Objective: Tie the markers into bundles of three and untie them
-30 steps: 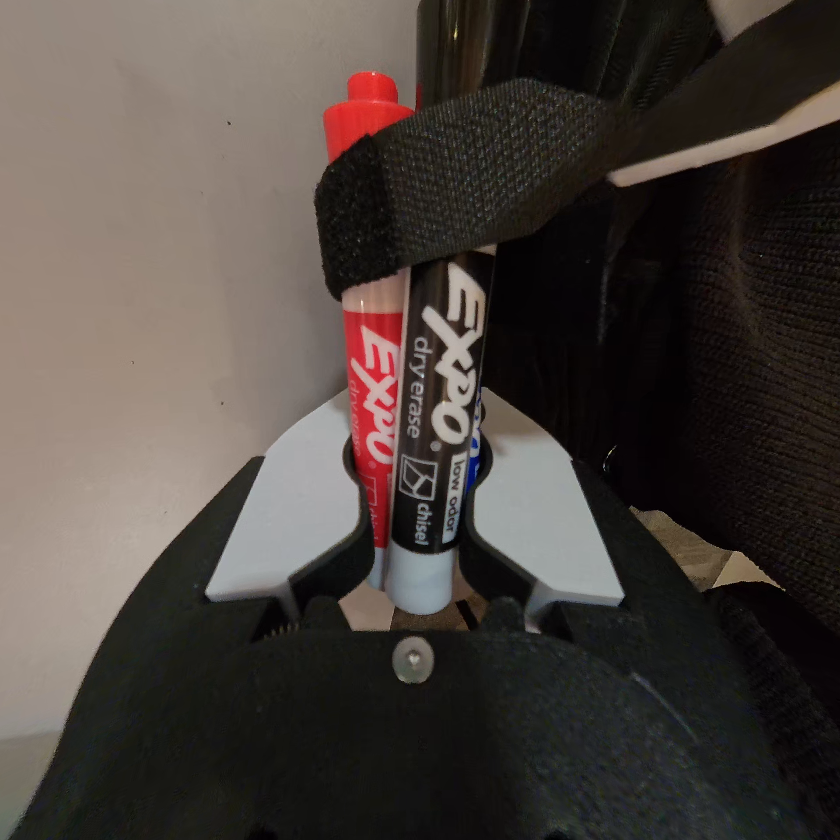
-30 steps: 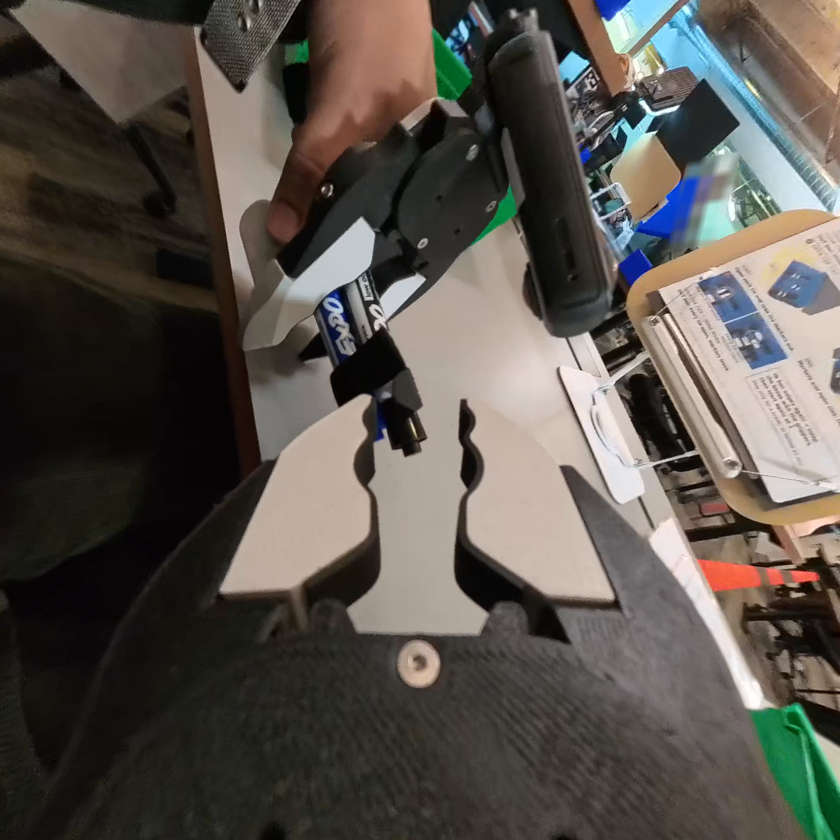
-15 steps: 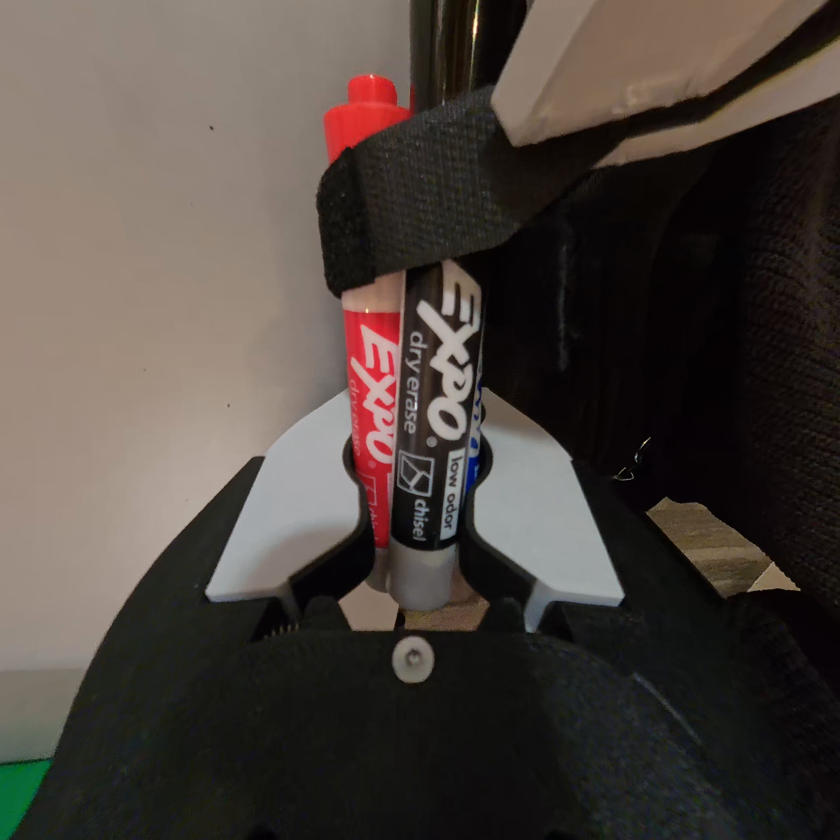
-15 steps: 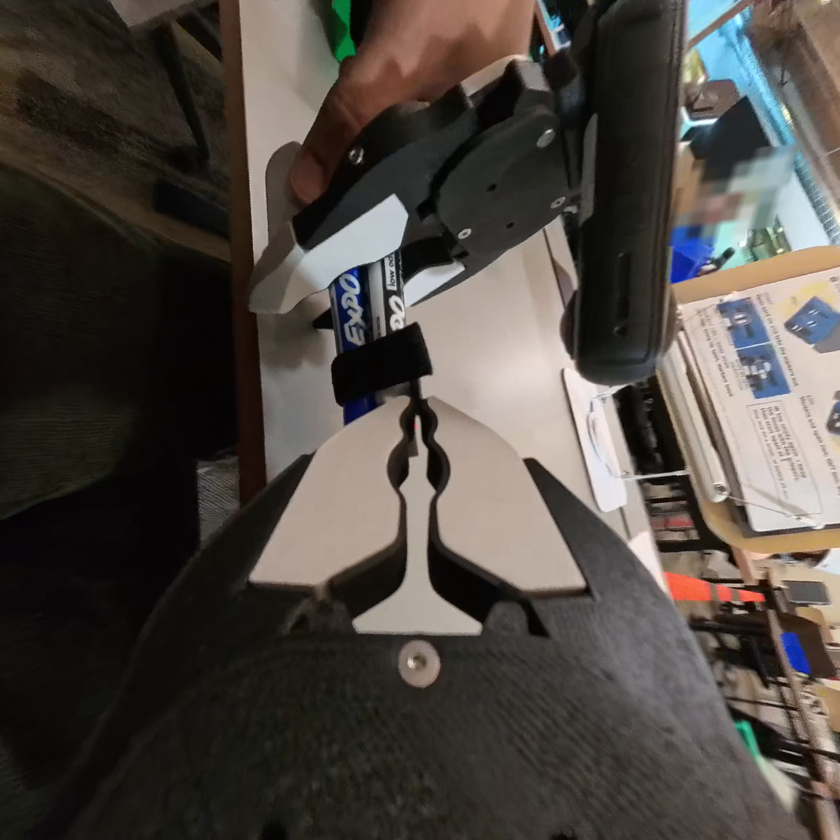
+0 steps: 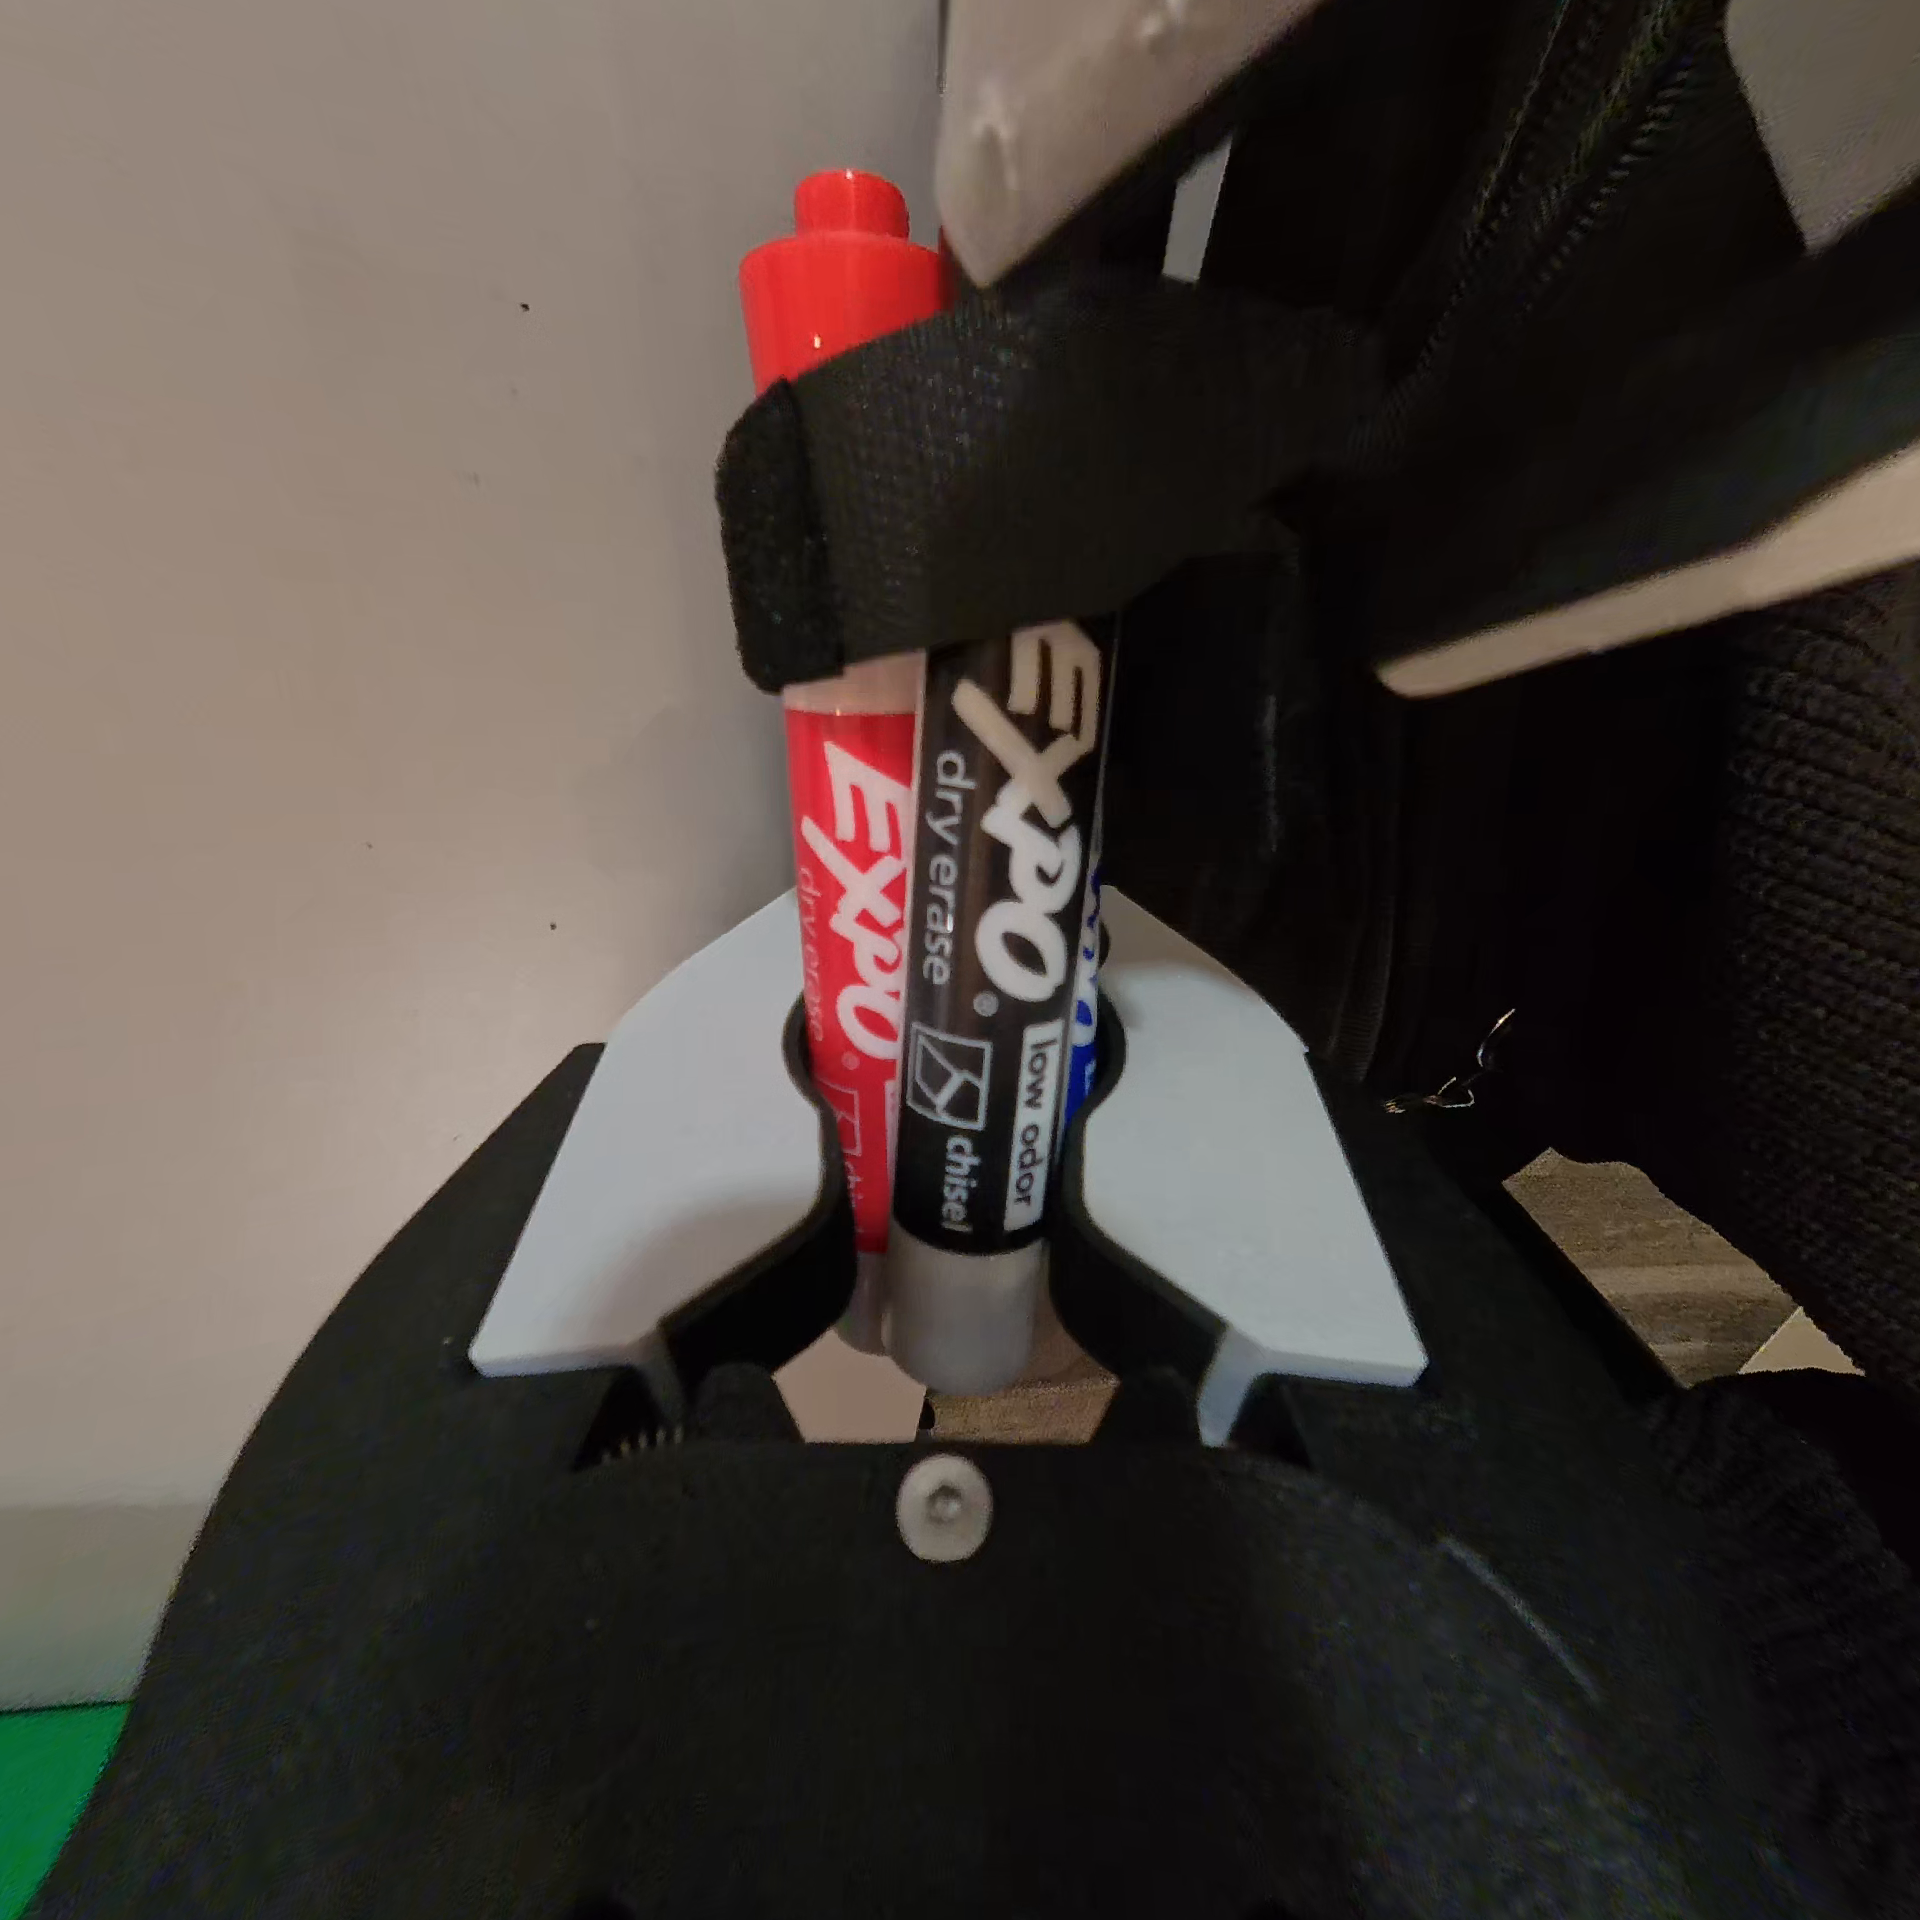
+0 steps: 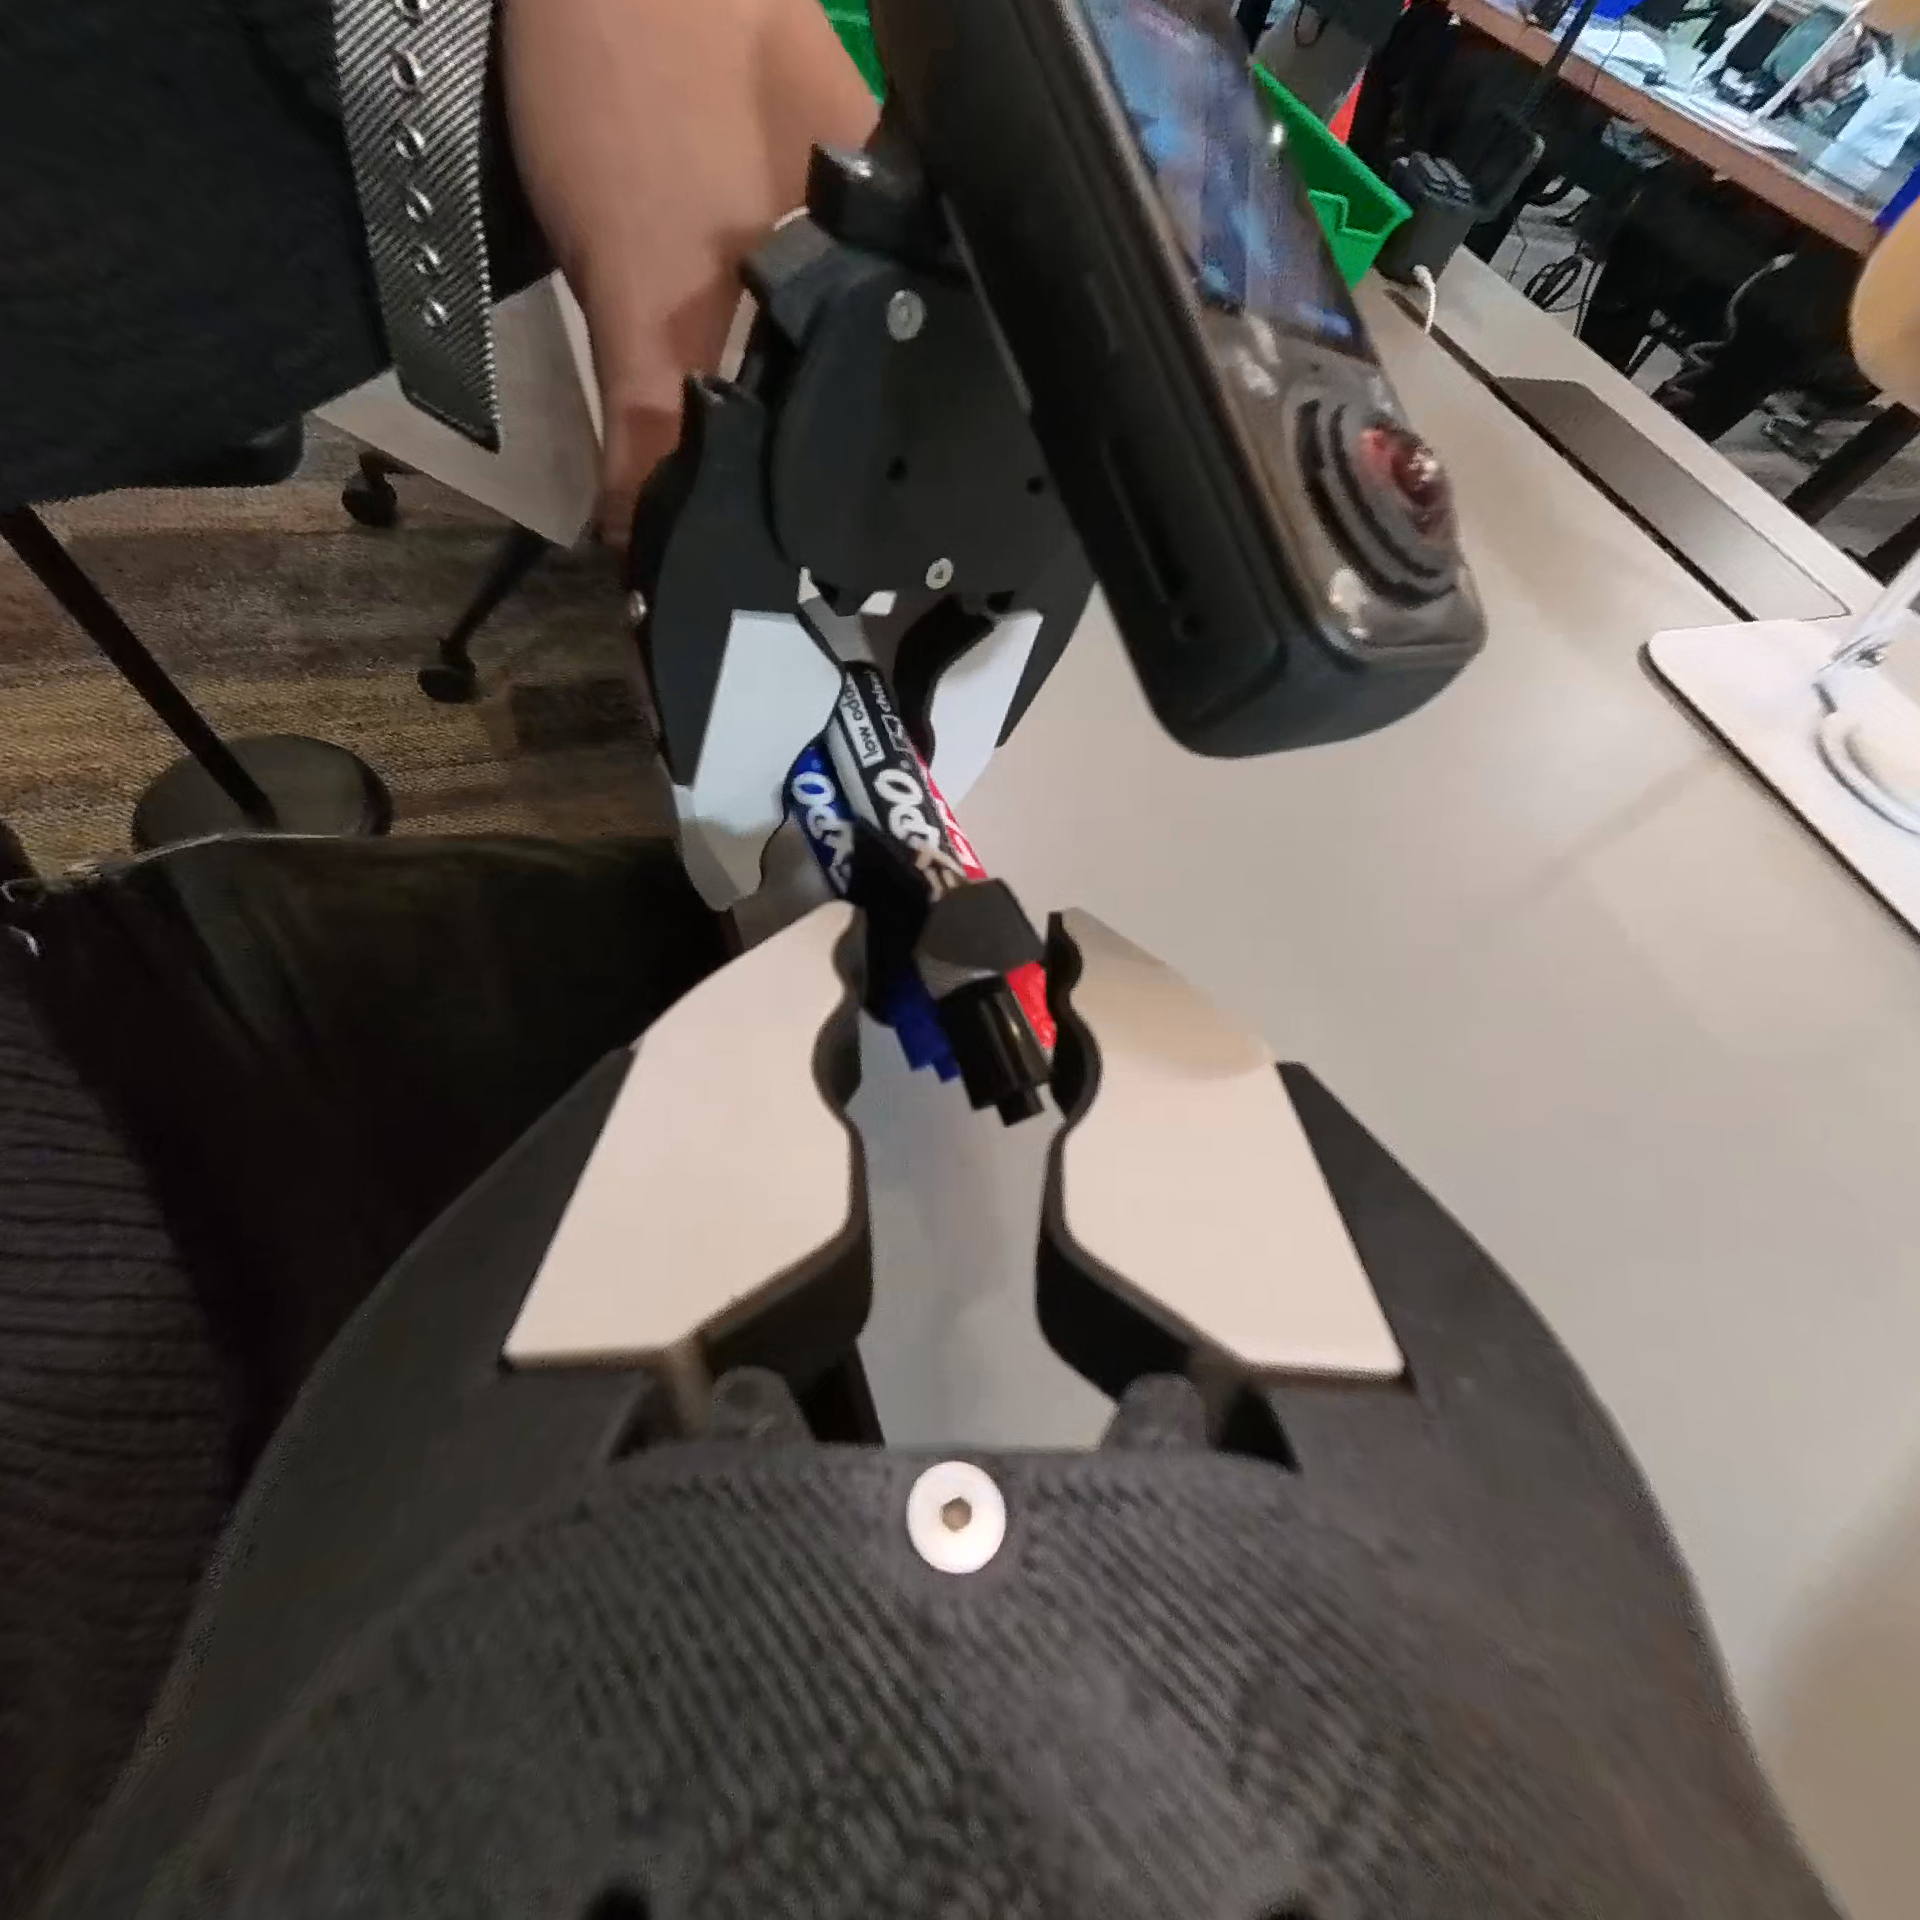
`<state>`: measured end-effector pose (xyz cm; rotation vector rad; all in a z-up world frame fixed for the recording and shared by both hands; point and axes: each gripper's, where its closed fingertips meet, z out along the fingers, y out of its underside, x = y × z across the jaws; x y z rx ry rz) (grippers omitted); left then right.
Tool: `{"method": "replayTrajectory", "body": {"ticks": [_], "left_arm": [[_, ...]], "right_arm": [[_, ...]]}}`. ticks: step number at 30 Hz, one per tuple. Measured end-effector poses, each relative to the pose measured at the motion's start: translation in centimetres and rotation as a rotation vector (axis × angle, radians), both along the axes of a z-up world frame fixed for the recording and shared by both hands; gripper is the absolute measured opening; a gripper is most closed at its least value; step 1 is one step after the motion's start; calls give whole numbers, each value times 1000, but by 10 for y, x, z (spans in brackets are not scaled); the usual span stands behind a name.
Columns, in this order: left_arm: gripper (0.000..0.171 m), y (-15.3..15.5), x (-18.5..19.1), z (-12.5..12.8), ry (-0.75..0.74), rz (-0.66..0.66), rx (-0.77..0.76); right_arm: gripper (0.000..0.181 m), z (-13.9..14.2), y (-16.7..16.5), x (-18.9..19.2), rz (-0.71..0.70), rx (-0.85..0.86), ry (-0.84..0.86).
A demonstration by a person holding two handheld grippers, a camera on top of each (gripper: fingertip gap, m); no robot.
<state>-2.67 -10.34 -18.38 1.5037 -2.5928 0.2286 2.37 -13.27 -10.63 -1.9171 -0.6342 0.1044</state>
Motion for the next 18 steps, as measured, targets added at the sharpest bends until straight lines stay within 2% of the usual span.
{"method": "replayTrajectory", "body": {"ticks": [5,9,12,18], "left_arm": [[45,0,-1,0,2,8,-8],[45,-1,-1,0,4,10,-11],[45,-1,-1,0,4,11,-8],[45,-1,-1,0,5,11,-3]], "right_arm": [[54,-5,3,-6,-41,1,-74],[60,-8,9,-4,-121,15,-152],[57,-9,10,-11,-142,-16,-113],[30,-9,11,-6,-204,-37,-75]]}}
